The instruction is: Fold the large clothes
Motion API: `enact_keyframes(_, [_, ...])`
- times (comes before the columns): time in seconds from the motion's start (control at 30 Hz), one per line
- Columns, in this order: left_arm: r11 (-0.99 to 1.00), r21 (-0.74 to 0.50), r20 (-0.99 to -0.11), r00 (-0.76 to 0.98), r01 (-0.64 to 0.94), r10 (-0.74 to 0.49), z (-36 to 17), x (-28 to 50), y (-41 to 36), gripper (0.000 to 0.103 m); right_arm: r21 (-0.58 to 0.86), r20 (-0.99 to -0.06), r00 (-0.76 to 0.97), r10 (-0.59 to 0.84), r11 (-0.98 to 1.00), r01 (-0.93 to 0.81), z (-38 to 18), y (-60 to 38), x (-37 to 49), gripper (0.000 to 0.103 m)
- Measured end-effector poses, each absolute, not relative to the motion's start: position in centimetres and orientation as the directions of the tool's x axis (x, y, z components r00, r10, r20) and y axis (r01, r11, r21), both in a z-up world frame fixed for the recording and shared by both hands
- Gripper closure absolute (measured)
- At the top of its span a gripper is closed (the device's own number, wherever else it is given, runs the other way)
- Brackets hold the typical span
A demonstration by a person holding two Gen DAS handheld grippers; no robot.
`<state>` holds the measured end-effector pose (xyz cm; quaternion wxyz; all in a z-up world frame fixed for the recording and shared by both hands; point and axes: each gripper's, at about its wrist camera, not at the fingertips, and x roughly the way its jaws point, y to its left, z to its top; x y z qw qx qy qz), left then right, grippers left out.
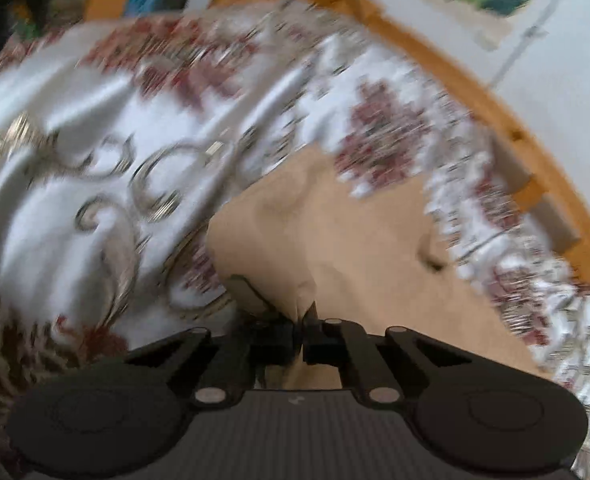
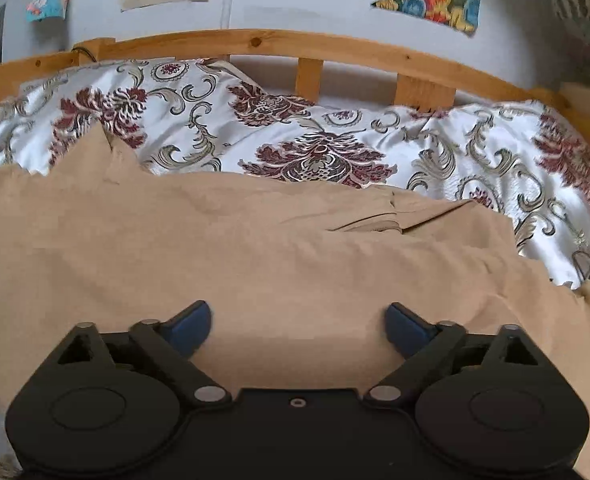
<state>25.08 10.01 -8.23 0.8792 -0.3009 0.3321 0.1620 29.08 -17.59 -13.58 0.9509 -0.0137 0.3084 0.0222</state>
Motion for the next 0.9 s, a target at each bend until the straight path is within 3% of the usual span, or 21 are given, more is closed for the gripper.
enact_keyframes(0.13, [0.877,-0.360,-0.569,0.820,-0.318,0.064,-5.6,24.6,7.5,0.102,0.108,-0.597,0.800,0.067,0.994,-0.002,-9.6,-20.4,28.9,0.025])
enact_keyframes(0.37, [0.992,-0.081,-0.448,0.885,0.099,-0.125,-0.7,25.2,-0.9,0.103,0.216,-0.619,0.767,0.168,0.976,-0.039,-2.9,-28.0,27.0,0.032])
enact_keyframes(0.5, [0.959,0.049,-0.474,0.852,0.279,-0.224,0.3,26.1,-6.9,0.103,0.292,-0.560,0.820,0.121,0.954,0.059,-2.8,-33.7,25.1,0.031])
enact_keyframes(0.57, [0.933,0.100,-0.499,0.829,0.345,-0.253,0.2,26.7,-9.9,0.103,0.462,-0.549,0.822,0.148,0.874,0.151,-3.9,-37.3,24.7,0.030])
enact_keyframes(0.7, [0.869,0.187,-0.581,0.765,0.458,-0.278,-1.3,27.1,-15.5,0.103,0.859,-0.425,0.790,0.442,0.471,0.199,-8.2,-43.4,24.9,0.030])
enact_keyframes(0.8, [0.813,0.224,-0.648,0.706,0.537,-0.288,-3.7,27.0,-18.9,0.103,0.935,-0.343,0.750,0.565,0.284,0.213,-11.0,-44.3,25.6,0.030])
enact_keyframes(0.9, [0.743,0.229,-0.682,0.648,0.629,-0.339,-5.5,25.9,-20.2,0.103,0.928,-0.361,0.714,0.600,0.305,0.213,-11.5,-44.0,26.7,0.030])
